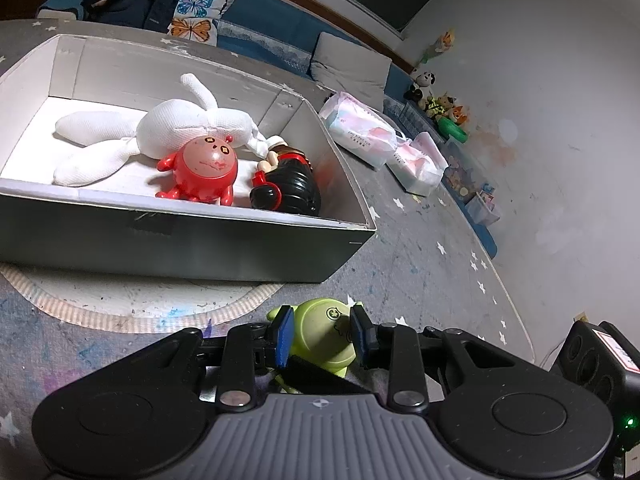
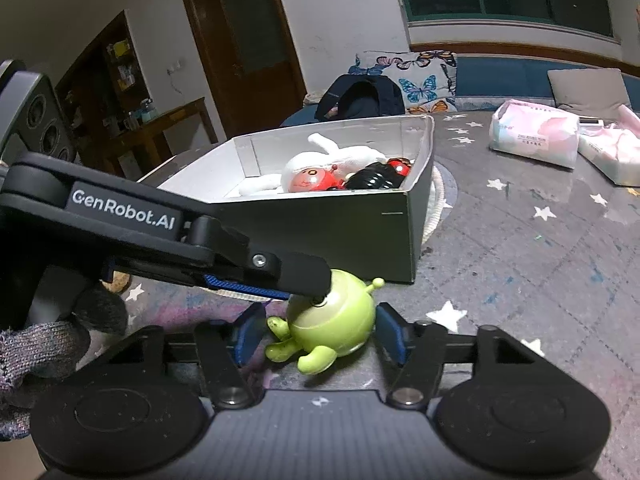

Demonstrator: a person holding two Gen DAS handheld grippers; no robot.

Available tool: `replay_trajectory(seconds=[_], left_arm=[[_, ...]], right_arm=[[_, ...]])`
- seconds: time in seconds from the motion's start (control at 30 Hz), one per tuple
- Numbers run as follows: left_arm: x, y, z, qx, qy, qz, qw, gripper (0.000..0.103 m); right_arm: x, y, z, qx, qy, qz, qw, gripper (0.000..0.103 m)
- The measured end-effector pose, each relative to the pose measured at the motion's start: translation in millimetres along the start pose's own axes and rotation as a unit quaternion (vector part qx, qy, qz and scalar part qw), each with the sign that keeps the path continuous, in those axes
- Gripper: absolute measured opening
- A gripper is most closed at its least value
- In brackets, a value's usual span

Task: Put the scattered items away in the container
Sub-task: 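Close the right gripper on the green alien toy while the left gripper pinches it, then lift the green alien toy and carry it over the box with both grippers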

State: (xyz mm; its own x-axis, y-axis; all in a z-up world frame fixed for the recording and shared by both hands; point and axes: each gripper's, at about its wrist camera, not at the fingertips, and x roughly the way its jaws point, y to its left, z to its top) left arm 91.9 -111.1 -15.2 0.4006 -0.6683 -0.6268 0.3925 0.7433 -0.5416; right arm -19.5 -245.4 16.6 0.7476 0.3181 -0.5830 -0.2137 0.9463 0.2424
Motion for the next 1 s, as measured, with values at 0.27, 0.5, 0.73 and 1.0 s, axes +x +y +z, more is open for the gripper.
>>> replay_trajectory(seconds=[0.27, 0.5, 0.73, 1.0], left_arm=[[-6.9, -11.0, -7.8, 0.045, -0.021, 0.021, 0.9985, 0.032], [-29.2, -22.3, -10.0, 0.089, -0.054, 0.028, 0.9942, 0.031], [-63.8, -25.4, 16.2, 0.101, -0.114, 0.034, 0.9877, 0.031], [-79.7, 0.4, 57.8, 0.08, -0.151, 0.06, 0.9834, 0.031]], right_arm=[[-4.2, 5.4, -1.4, -0.01, 0.005, -0.004, 1.0, 0.049], [-13.3, 16.9, 8.3, -0.034, -0.008, 0.002, 0.999, 0.049], [-17.2, 32.8, 49.1, -0.069, -0.042, 0.023, 0.996, 0.049], [18.1, 53.9, 102.3, -0.104, -0.042, 0.048, 0.993, 0.049]])
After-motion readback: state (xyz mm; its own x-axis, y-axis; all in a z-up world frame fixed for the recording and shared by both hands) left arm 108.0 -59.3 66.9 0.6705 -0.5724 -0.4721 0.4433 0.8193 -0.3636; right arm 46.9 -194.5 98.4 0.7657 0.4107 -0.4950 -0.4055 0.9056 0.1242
